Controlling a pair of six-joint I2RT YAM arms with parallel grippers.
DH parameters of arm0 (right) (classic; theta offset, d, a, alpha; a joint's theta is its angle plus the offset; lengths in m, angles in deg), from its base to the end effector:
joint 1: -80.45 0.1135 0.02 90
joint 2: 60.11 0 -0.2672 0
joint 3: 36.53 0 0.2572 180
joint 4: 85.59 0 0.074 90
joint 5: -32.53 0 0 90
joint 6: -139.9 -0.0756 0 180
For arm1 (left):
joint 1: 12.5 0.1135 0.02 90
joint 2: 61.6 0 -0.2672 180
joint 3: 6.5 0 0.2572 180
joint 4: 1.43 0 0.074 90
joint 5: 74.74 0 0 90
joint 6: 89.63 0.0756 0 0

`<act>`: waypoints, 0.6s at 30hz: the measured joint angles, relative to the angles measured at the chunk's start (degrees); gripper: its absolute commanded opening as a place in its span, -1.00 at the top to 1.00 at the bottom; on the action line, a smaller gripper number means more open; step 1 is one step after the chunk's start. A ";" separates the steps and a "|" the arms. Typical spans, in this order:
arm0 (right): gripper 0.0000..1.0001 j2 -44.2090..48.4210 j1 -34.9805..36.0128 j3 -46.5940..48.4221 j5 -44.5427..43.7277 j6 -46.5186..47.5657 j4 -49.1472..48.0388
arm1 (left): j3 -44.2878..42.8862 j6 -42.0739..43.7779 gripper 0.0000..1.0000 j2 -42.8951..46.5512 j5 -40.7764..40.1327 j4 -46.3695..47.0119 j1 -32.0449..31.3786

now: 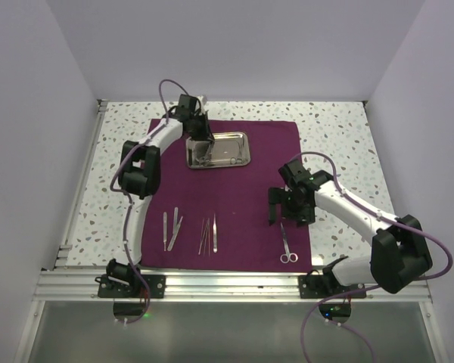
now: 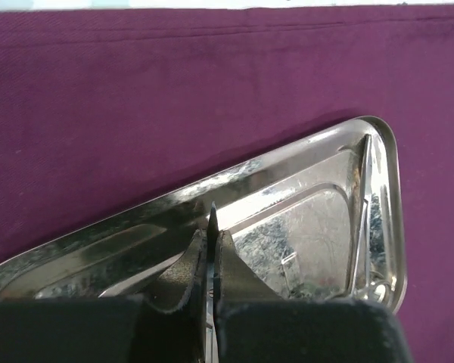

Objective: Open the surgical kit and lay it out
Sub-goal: Pick up the medical item from the container.

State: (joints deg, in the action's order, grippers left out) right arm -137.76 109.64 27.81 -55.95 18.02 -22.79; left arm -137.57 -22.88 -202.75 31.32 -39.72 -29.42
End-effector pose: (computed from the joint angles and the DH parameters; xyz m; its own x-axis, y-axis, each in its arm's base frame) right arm 0.2164 0.1232 0.1701 -0.9801 0.0572 -0.1902 0.0289 0.9885 0.1487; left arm 0.5476 -0.1884 0.1265 -0.8368 -0.1419 -0.5287 0.1362 0.8814 -0.4522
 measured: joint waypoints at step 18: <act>-0.97 2.29 0.00 0.83 1.16 0.00 -0.68 | 20.46 -10.97 1.00 19.82 13.27 6.88 1.77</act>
State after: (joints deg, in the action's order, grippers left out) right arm -135.46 109.64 28.64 -54.80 18.02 -23.46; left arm -117.11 -33.85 -182.92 44.59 -32.83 -27.65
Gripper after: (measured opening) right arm 0.985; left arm 0.028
